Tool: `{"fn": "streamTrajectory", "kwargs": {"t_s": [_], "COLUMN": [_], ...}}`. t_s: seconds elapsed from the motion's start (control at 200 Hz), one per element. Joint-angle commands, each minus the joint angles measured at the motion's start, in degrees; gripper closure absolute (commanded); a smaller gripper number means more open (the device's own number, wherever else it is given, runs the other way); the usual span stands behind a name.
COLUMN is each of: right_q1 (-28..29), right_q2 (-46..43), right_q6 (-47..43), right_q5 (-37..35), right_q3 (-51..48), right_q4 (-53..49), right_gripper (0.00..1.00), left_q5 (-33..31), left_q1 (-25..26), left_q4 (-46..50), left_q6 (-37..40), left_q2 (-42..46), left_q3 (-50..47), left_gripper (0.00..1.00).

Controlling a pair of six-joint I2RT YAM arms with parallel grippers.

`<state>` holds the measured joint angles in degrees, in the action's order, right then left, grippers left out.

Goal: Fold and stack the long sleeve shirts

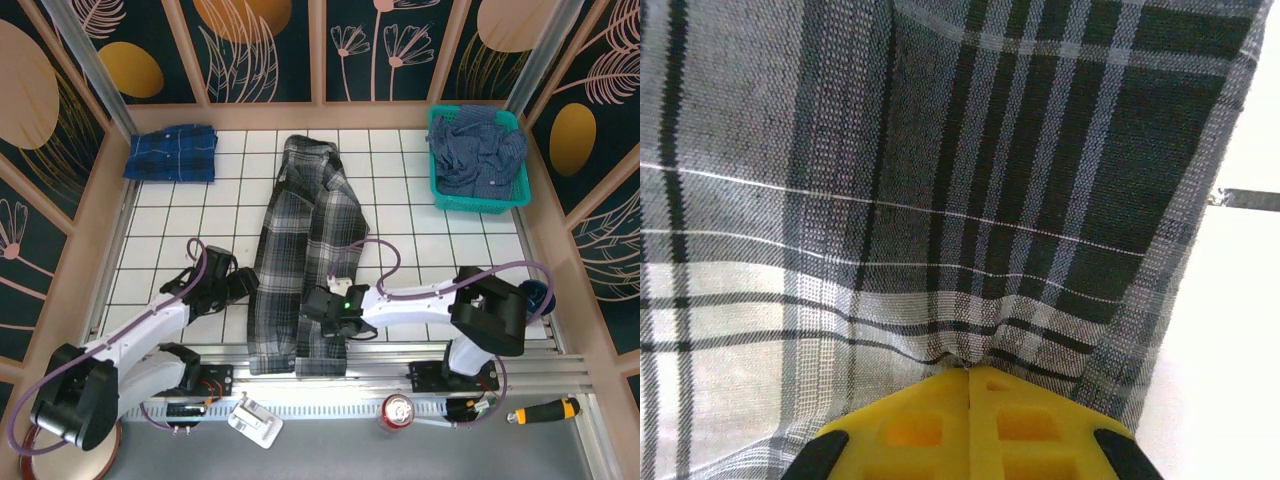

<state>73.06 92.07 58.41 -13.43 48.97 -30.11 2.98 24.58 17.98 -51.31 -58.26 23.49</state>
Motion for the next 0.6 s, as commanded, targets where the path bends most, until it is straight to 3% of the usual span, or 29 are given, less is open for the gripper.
{"fn": "streamTrajectory", "kwargs": {"t_s": [0.0, 0.19, 0.28, 0.405, 0.596], "right_q1": [-0.63, 0.65, 2.28, 5.63, 7.79], "right_q2": [-1.96, -13.76, -18.62, -21.45, -17.58], "right_q6": [-0.68, -0.18, 3.31, 8.48, 8.00], "right_q5": [-1.89, -2.96, -1.88, 0.78, 4.99], "right_q3": [-0.40, -4.10, -8.04, -13.75, -15.36], "right_q4": [-3.28, -0.82, 0.45, 2.70, 10.79], "right_gripper": [0.88, 0.61, 0.39, 0.32, 0.25], "left_q5": [2.02, 2.47, 0.93, -2.50, -0.81], "left_q1": [0.96, 6.11, 9.66, 13.88, 19.09], "left_q4": [2.92, 4.79, 6.66, 11.66, 9.53], "left_q6": [-2.23, -5.65, -6.65, -9.16, -15.31], "left_q2": [3.87, 6.70, 4.92, 4.33, 7.16], "left_q3": [-1.48, -2.57, -1.37, -0.01, -3.73], "left_gripper": [0.31, 0.35, 0.36, 0.35, 0.40]}}
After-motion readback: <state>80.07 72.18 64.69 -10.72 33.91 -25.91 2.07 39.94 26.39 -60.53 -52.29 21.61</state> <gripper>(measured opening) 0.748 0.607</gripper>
